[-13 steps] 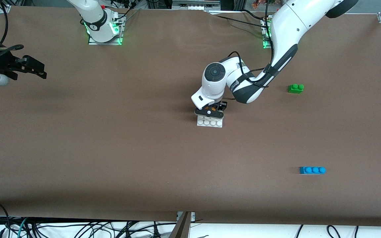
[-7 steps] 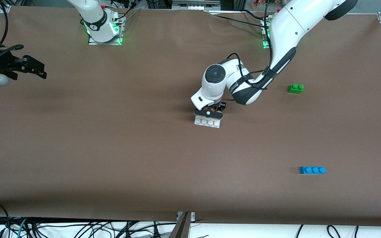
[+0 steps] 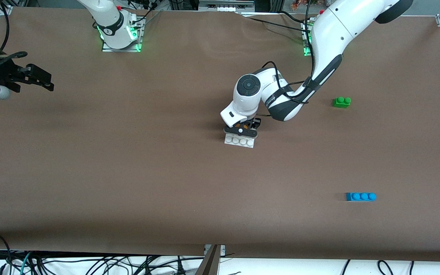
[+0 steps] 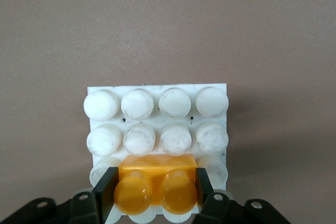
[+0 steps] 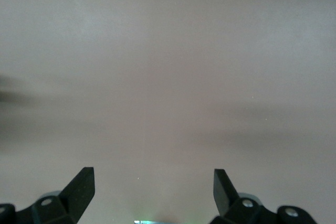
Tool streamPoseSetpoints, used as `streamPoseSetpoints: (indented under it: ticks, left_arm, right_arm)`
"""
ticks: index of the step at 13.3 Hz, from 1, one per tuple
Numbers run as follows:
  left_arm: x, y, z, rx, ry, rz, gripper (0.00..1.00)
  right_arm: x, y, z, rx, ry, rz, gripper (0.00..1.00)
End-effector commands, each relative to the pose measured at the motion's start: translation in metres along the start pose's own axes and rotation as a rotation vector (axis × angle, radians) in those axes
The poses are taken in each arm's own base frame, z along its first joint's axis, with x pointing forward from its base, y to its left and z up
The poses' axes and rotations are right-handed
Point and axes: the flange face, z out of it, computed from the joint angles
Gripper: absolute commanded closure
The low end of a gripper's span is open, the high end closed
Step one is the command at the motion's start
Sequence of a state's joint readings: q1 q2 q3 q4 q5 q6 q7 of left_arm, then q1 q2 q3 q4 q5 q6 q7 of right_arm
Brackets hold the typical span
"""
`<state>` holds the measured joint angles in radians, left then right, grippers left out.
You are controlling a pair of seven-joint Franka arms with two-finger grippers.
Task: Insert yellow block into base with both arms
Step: 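Lower the yellow brick onto the plate studs with the left gripper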
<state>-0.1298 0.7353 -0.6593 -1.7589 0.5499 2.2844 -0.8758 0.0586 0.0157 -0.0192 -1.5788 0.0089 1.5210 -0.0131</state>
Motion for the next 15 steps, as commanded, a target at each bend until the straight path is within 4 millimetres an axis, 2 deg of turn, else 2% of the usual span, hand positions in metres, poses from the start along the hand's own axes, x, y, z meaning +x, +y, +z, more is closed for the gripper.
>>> streamPoseSetpoints:
  ticks: [1,4,7,11,13,15]
  left_arm:
    - [-0.001,0.004,0.003,0.008,0.02,-0.013,0.0]
    - [0.0,0.0,-0.001,0.019,0.009,-0.029,0.0]
    - [0.005,-0.009,-0.026,0.078,0.011,-0.04,0.0]
    - [0.027,-0.028,-0.105,0.102,0.055,-0.113,0.0]
    - [0.043,-0.037,-0.148,0.1,0.011,-0.161,0.0]
    - [0.056,-0.048,-0.189,0.103,-0.018,-0.129,0.0]
  right_arm:
    - [-0.002,-0.001,-0.009,0.016,0.003,-0.006,0.0]
    - [-0.002,-0.001,-0.009,0.016,0.003,-0.006,0.0]
    - [-0.002,-0.001,-0.009,0.016,0.003,-0.006,0.0]
    - [-0.001,-0.001,-0.008,0.016,0.002,-0.006,0.0]
    - [-0.001,-0.001,-0.009,0.016,0.005,-0.006,0.0]
    - [-0.001,-0.001,-0.008,0.017,0.003,-0.006,0.0]
